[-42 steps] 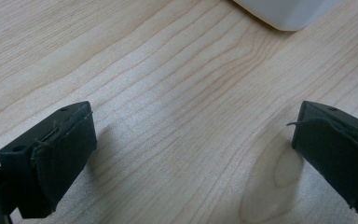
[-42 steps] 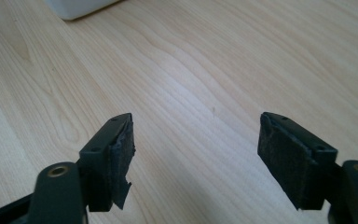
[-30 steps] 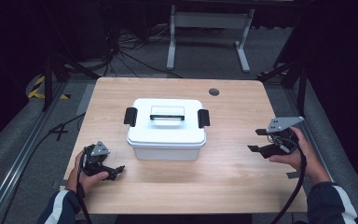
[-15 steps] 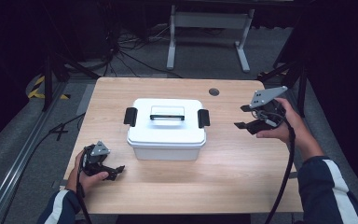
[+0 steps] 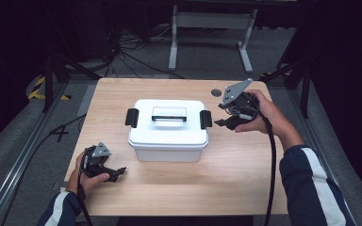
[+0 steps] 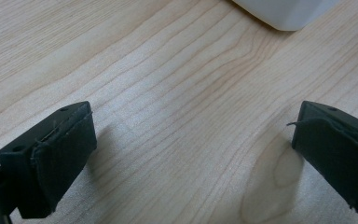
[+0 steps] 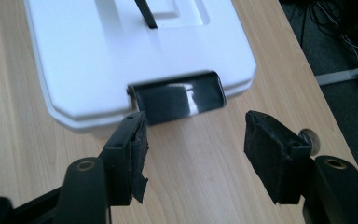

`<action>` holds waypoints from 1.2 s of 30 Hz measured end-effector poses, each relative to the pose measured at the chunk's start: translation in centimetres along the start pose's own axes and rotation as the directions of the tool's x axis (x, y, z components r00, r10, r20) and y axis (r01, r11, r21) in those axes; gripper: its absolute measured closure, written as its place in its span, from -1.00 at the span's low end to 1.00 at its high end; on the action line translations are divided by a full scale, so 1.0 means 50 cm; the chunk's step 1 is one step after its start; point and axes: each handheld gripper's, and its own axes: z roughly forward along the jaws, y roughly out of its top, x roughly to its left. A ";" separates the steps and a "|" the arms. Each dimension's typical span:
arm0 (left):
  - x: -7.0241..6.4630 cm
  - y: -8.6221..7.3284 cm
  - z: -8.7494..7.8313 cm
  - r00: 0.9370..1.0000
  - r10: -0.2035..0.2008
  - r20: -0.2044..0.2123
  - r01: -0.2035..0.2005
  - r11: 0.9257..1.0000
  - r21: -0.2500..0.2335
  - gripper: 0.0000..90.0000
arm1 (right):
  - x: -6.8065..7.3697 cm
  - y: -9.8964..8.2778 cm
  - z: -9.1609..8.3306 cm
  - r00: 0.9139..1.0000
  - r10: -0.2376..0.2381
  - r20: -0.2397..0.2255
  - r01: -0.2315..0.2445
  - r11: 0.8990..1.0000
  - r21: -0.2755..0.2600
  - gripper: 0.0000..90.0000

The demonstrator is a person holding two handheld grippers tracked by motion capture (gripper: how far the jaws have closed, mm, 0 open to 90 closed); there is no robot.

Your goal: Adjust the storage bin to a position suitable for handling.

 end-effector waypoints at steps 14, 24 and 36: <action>0.000 0.000 0.000 1.000 0.001 0.001 -0.001 1.000 0.001 -1.00 | 0.006 0.087 0.048 0.997 -0.074 -0.027 0.074 0.997 0.022 -0.05; 0.000 0.000 0.000 1.000 0.001 0.003 -0.001 1.000 0.001 -1.00 | 0.022 0.137 0.079 0.990 -0.132 -0.058 0.134 0.990 0.047 0.05; 0.001 0.000 0.000 1.000 0.001 0.003 -0.001 1.000 0.000 -1.00 | 0.053 0.189 0.121 0.977 -0.190 -0.092 0.198 0.977 0.085 0.20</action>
